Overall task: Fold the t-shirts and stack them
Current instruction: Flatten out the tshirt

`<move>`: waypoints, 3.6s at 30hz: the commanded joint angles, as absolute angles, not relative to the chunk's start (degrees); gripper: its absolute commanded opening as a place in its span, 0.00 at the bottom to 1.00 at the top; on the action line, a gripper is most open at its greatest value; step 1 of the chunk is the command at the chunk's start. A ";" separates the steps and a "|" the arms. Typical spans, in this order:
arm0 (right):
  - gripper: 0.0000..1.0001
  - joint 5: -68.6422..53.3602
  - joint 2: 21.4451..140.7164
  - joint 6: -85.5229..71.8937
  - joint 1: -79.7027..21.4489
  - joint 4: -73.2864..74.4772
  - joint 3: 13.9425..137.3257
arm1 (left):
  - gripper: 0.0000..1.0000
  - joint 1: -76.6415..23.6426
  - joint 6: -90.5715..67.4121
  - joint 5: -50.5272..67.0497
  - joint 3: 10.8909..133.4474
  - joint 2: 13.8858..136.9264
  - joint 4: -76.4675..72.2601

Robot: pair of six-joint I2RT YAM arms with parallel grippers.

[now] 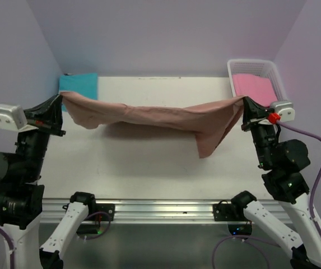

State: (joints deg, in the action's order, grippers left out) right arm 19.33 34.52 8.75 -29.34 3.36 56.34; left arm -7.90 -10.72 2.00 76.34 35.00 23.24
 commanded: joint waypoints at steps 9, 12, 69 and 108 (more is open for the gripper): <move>0.00 22.92 40.50 17.40 -29.44 -1.15 70.04 | 0.00 -8.44 -5.01 0.97 96.31 42.88 22.32; 0.00 28.63 49.61 17.49 -29.44 1.32 75.13 | 0.00 -9.14 -3.61 -3.33 100.19 50.43 22.76; 0.00 25.93 100.66 9.93 -18.73 10.19 112.88 | 0.00 -4.75 -7.90 6.67 132.31 110.10 22.93; 0.00 29.71 55.99 -7.81 -29.00 29.94 52.90 | 0.00 -11.51 -21.53 2.72 44.64 40.96 28.46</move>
